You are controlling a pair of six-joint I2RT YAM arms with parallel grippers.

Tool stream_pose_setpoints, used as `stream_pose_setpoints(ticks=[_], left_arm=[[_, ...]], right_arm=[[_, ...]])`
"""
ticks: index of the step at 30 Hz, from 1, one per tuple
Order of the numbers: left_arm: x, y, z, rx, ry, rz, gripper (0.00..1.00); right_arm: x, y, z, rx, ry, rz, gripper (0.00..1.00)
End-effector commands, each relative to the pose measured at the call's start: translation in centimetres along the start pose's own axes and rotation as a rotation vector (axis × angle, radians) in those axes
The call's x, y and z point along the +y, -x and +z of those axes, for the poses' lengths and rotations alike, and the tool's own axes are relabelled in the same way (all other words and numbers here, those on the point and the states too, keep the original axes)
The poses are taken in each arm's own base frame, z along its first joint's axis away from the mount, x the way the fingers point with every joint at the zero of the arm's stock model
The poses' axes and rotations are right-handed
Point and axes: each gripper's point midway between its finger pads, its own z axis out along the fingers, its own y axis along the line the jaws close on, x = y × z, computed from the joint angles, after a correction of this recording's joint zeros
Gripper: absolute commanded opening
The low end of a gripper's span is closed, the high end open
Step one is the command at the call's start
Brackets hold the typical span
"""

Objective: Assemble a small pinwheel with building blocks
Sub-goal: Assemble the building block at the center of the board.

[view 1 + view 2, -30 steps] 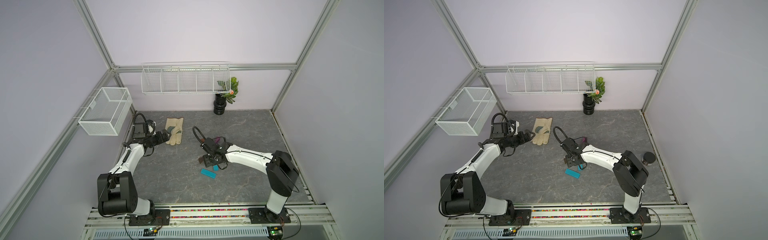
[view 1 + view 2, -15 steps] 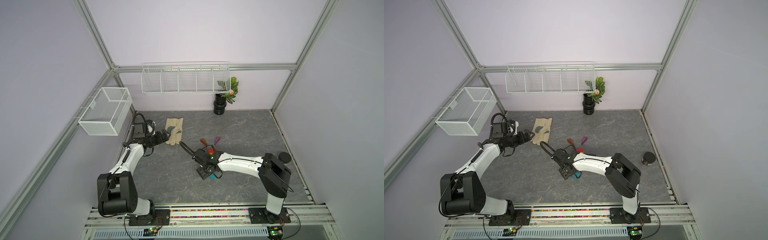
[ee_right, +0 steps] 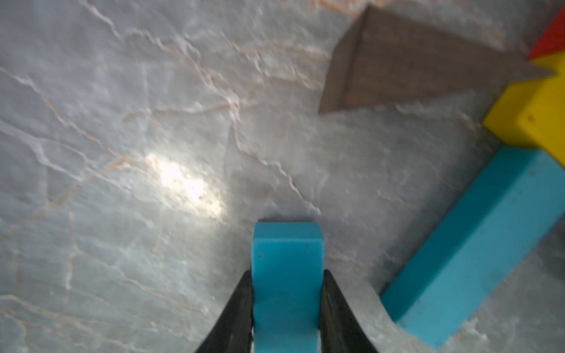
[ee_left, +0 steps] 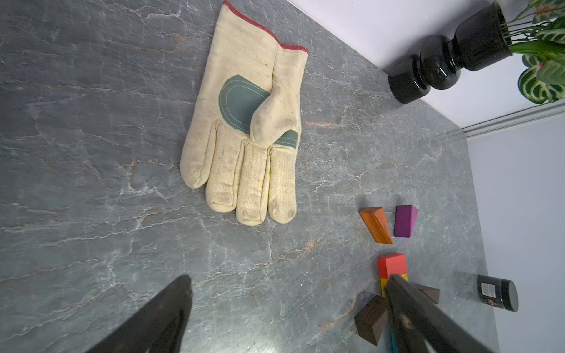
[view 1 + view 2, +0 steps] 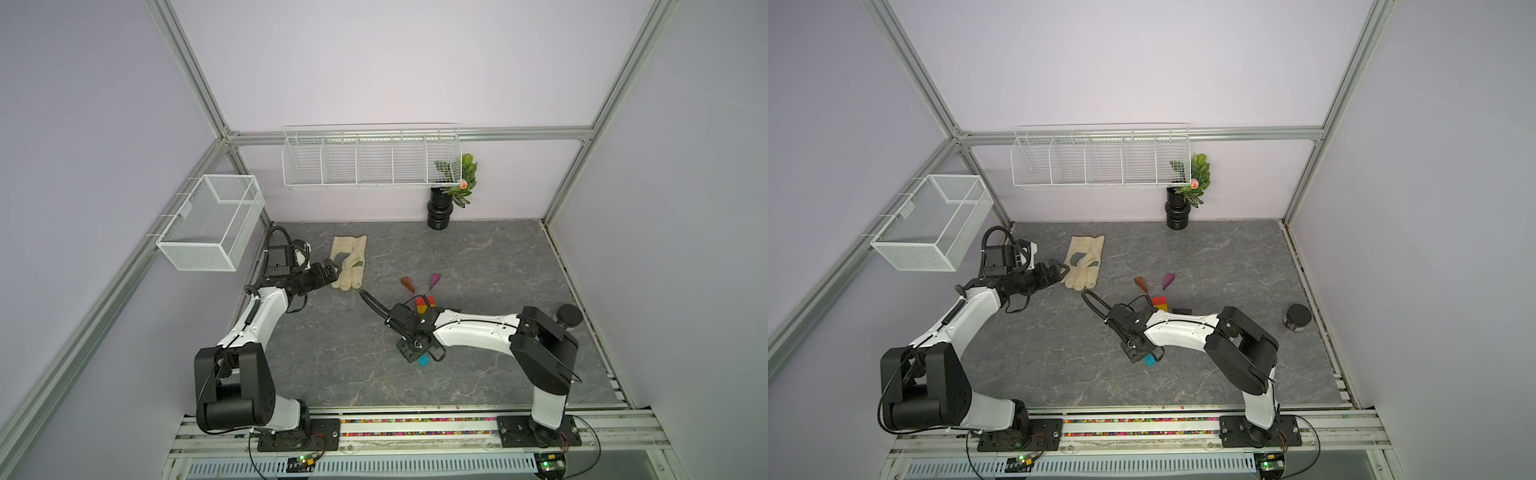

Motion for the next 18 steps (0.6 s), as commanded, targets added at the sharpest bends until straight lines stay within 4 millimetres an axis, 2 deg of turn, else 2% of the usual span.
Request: stream_pose_setpoints(ticks=[1,6,11,13,18], left_arm=[[0.3,0.2,0.3,0.0,0.007,0.002,1.0],[0.4,0.2,0.2,-0.001,0.011,0.005,1.0],[0.4,0.2,0.2,-0.001,0.01,0.004,1.0],[0.4,0.2,0.2,-0.002,0.009,0.004,0.99],[0.5,0.1,0.3,0.001,0.014,0.005,0.99]], right_arm=[[-0.8,-1.4,-2.6,-0.023,-0.037,0.078,0.3],[-2.3,-4.9,-4.5,-0.019,-0.027,0.338,0.27],[-3.3,-7.9,-4.6,0.011,-0.026,0.516,0.27],[-3.5,-8.4,-4.2,0.023,-0.036,0.544,0.27],[-3.5,-8.0,-3.1,0.053,-0.032,0.578,0.29]])
